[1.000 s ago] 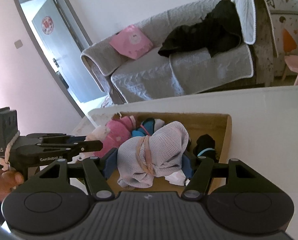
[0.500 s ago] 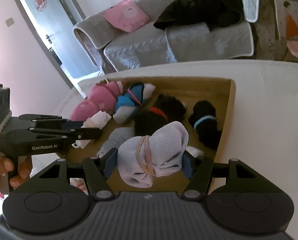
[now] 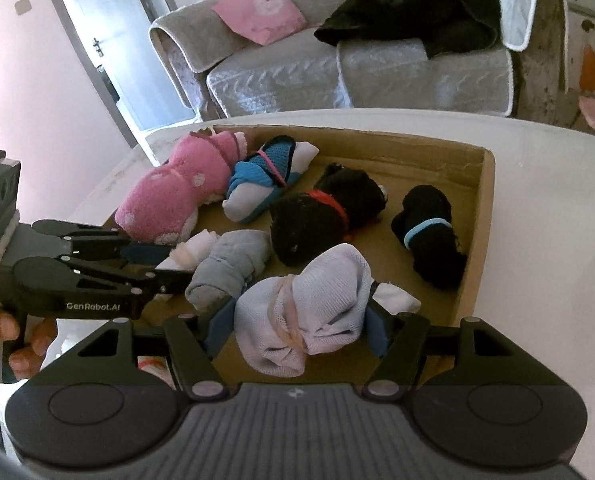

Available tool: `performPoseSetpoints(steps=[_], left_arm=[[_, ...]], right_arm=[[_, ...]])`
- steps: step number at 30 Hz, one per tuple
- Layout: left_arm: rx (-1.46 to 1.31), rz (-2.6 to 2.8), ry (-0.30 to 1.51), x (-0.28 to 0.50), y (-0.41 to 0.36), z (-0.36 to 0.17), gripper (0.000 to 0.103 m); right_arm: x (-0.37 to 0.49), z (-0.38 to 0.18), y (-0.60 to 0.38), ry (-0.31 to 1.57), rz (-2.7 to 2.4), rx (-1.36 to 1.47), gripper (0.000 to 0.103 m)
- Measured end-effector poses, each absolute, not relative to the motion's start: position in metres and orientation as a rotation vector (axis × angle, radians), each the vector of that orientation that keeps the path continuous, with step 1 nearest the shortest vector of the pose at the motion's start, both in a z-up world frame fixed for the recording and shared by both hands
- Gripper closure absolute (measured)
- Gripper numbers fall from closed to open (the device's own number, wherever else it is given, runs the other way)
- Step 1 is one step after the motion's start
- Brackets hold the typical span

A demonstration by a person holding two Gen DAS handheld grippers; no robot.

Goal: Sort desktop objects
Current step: 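Lower both socks into the box and open both tools, then move both tools back over the sock pile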

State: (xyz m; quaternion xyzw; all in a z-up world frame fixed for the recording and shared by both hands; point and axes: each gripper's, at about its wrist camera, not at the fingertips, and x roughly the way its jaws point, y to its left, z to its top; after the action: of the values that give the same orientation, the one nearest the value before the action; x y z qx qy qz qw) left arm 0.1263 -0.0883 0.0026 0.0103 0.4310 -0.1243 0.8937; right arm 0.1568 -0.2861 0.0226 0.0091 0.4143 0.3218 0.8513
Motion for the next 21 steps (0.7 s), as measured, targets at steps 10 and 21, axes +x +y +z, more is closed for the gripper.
performPoseSetpoints(steps=[10,21], left_arm=[[0.004,-0.246,0.822,0.094,-0.081,0.031,0.030],[-0.017,-0.268,0.801,0.010,-0.075,0.044,0.020]], right_arm=[[0.137,0.061,-0.312,0.721,0.662,0.059,0.025],[0.063,0.053,-0.352,0.710,0.680,0.127,0.021]])
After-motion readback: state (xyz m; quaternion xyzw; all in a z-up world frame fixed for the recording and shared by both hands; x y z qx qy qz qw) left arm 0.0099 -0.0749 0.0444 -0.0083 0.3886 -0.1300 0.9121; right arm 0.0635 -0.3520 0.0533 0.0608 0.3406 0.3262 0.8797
